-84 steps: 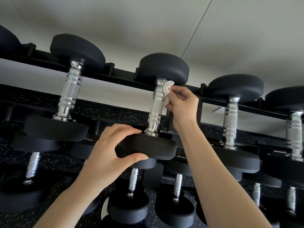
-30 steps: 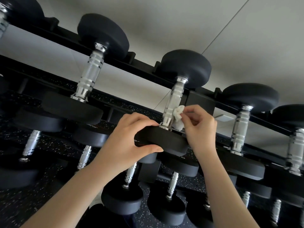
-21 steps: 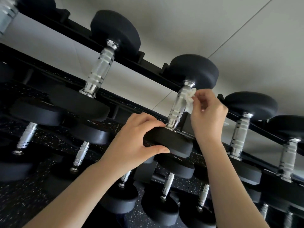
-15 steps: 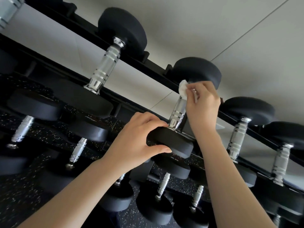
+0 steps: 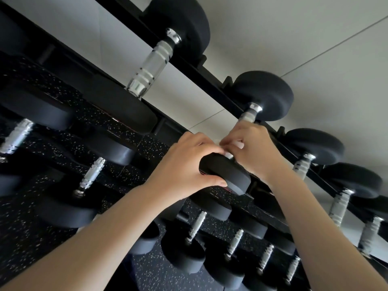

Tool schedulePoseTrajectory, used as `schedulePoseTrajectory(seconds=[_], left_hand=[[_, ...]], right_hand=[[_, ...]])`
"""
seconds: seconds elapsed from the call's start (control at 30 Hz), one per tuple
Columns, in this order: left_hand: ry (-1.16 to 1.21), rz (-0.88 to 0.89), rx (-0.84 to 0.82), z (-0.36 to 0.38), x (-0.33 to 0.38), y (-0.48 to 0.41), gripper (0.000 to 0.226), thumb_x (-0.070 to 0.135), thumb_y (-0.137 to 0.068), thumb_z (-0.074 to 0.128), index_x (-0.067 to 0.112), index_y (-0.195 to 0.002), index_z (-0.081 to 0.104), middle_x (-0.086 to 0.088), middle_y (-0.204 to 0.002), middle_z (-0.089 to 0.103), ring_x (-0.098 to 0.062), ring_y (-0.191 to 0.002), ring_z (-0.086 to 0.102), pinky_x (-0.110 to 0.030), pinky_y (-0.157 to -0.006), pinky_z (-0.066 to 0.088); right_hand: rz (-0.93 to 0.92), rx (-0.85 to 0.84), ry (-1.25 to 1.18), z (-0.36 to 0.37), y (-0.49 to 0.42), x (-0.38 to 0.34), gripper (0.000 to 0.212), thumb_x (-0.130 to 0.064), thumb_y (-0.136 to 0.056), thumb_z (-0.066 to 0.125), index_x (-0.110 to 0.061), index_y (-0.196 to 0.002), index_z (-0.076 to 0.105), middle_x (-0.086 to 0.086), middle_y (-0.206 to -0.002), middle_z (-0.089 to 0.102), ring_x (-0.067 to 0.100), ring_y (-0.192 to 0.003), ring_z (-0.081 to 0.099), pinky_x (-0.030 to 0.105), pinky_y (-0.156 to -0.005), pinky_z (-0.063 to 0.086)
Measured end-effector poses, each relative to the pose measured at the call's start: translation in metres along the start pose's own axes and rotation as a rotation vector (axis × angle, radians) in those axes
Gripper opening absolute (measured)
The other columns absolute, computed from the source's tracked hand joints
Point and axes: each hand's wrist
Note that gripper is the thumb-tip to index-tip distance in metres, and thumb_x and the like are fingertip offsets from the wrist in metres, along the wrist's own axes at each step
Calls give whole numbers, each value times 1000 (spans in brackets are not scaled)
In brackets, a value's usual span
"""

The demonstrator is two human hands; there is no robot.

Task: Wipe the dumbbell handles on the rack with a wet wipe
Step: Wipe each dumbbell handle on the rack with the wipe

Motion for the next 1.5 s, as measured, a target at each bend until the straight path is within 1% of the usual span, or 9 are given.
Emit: schedulePoseTrajectory(seconds=[0.2,0.43,0.67,0.8,0.93,1.07,1.13,1.27,1.5], left_hand=[[80,-56,-29,-4,-2,-4,49,39,-60,84,34,-106,65,17,-102,53,-3,-101,39,-24,-92,34],[110,-99,-86,-9,-8,-8,57,45,-57,84,31,-107,63,19,-105,51,0,-104,39,-7,-86,30],[112,-91,-121,-10,-13,-11,53,50,-56,82,36,-103,62,23,-102,49,7,-101,37,-2,-83,27],[125,-76,-102,-8,-15,-12,51,52,-55,82,38,-98,61,23,-99,50,6,-102,37,-4,-83,28],[131,-68,-87,-7,-17,-11,52,54,-53,81,37,-99,62,22,-99,50,6,-101,38,-5,-82,29],[149,-73,-74,-7,-16,-11,53,50,-54,83,33,-100,65,19,-98,52,4,-99,39,-8,-83,31],[157,-79,-75,-8,-15,-10,54,49,-54,84,31,-101,65,19,-98,52,3,-98,39,-9,-83,32],[172,-83,-73,-8,-14,-10,50,47,-54,85,33,-97,63,17,-100,53,-1,-99,39,-9,-84,31],[170,-84,-70,-8,-15,-10,55,46,-53,85,30,-103,66,15,-101,54,-3,-101,40,-16,-88,33]], right_hand=[[30,-69,-36,-4,2,-1,13,-13,-79,69,-23,-79,77,-5,-82,63,8,-75,54,8,-69,34],[134,173,-20,5,-4,-1,8,-9,-80,70,-10,-85,75,4,-92,64,14,-81,56,12,-68,33],[130,466,151,-4,-26,5,8,-1,-83,65,-1,-84,73,16,-90,60,14,-68,49,21,-62,36],[186,519,188,-3,-34,6,11,-4,-85,63,1,-86,72,17,-91,60,27,-69,57,25,-61,39],[332,459,125,-2,-35,-2,21,-14,-89,60,-4,-105,70,14,-110,56,22,-81,52,14,-70,31],[354,284,131,-4,-34,-8,21,-15,-89,61,-10,-107,71,12,-118,50,20,-94,49,11,-70,26],[305,181,151,-2,-29,-10,16,-14,-87,64,-11,-98,74,12,-113,55,22,-96,55,10,-69,27],[240,-37,135,-1,-19,-17,11,-11,-82,67,-17,-79,76,4,-78,58,11,-62,52,5,-51,34],[147,-191,177,-6,-15,-31,26,-2,-81,56,-17,-78,78,11,-97,60,28,-79,60,24,-61,43]])
Point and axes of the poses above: each hand's wrist, its own y-axis away from the middle knuckle, its own z-axis out of the palm, x = y × z
